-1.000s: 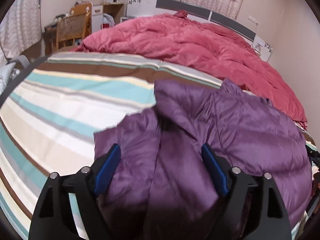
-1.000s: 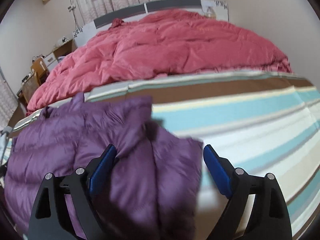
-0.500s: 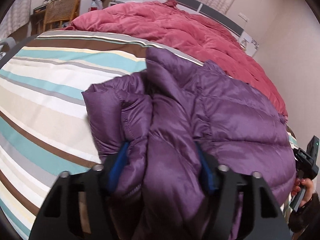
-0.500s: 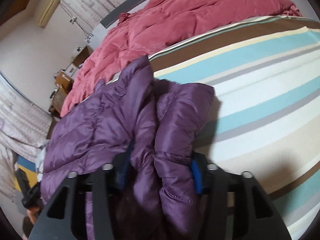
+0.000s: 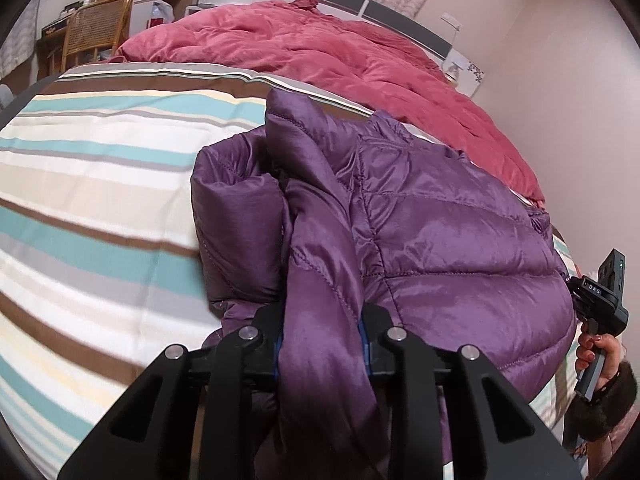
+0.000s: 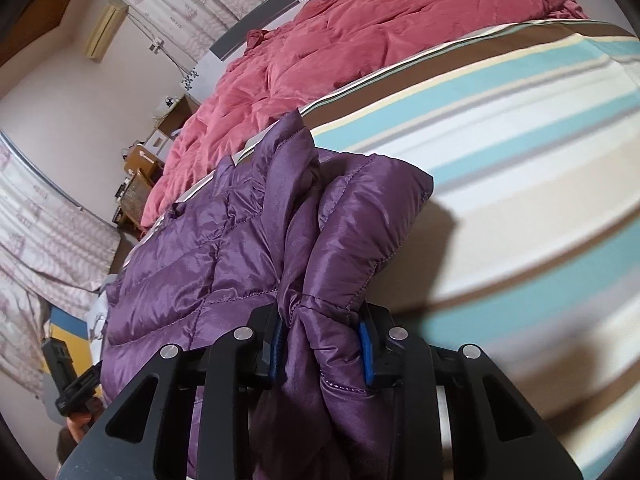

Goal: Fold large clothes

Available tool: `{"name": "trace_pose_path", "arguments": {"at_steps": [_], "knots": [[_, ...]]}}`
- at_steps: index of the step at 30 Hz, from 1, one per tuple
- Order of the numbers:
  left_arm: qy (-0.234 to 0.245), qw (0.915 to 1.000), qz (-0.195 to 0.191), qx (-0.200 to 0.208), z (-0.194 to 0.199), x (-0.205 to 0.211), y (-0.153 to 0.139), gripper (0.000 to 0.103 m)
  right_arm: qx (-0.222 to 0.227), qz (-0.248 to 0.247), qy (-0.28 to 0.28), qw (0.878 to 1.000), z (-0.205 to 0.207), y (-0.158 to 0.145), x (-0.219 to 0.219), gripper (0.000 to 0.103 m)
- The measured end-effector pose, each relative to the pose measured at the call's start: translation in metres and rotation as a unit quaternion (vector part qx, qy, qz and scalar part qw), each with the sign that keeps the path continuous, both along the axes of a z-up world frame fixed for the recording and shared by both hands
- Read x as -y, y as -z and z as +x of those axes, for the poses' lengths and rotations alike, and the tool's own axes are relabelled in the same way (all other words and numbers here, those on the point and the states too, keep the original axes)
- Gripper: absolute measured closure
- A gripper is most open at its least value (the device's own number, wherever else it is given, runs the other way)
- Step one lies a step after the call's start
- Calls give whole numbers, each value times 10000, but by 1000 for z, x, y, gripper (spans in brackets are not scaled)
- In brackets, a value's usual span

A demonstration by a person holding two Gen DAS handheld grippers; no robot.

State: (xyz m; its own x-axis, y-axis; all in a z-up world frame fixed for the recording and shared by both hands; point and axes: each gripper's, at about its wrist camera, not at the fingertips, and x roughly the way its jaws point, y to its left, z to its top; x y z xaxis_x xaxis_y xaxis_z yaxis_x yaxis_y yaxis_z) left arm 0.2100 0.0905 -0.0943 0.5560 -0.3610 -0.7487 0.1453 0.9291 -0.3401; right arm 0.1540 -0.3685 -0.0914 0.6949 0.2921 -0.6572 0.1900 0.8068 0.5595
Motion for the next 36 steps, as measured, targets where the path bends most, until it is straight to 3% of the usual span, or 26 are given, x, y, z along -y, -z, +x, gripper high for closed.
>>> {"name": "trace_pose_path", "arguments": {"at_steps": [9, 12, 15, 18, 20, 21, 24, 26, 27, 28, 31, 36], "knots": [[422, 9991, 56, 54, -60, 18, -5, 75, -59, 123, 197, 9997, -63, 7, 21, 74], [262, 9990, 299, 221, -70, 15, -14, 56, -88, -27, 396, 9992, -74, 3, 25, 49], [-53, 9990, 156, 420, -73, 0, -32, 51, 233, -321, 793, 9961, -84, -16, 32, 37], [-191, 9978, 129, 628, -63, -3, -50, 40, 463, -443, 792, 9948, -74, -32, 33, 37], [-73, 9982, 223, 557, -43, 7, -53, 34, 460, -602, 598, 9953, -53, -40, 25, 36], [26, 9986, 261, 464, -36, 12, -50, 25, 409, -769, 443, 9952, -37, -41, 18, 36], [110, 9986, 502, 148, -5, 28, -35, 25, 57, -1191, 190, 9927, 0, -31, 5, 36], [115, 9991, 362, -161, 11, 32, -22, 41, -141, -1391, 100, 9901, 16, -23, -1, 42], [115, 9992, 274, -268, 13, 34, -18, 70, -237, -1501, 48, 9884, 22, -19, -4, 53], [134, 9990, 188, -374, 13, 35, -17, 88, -267, -1543, -13, 9877, 23, -18, -7, 73], [140, 9998, 7, -141, -3, 33, -33, 95, -125, -1531, -63, 9881, 3, -28, -9, 88], [-120, 9987, -235, 431, -12, 22, -72, 97, 351, -1488, 145, 9881, -19, -67, -4, 88]]}}
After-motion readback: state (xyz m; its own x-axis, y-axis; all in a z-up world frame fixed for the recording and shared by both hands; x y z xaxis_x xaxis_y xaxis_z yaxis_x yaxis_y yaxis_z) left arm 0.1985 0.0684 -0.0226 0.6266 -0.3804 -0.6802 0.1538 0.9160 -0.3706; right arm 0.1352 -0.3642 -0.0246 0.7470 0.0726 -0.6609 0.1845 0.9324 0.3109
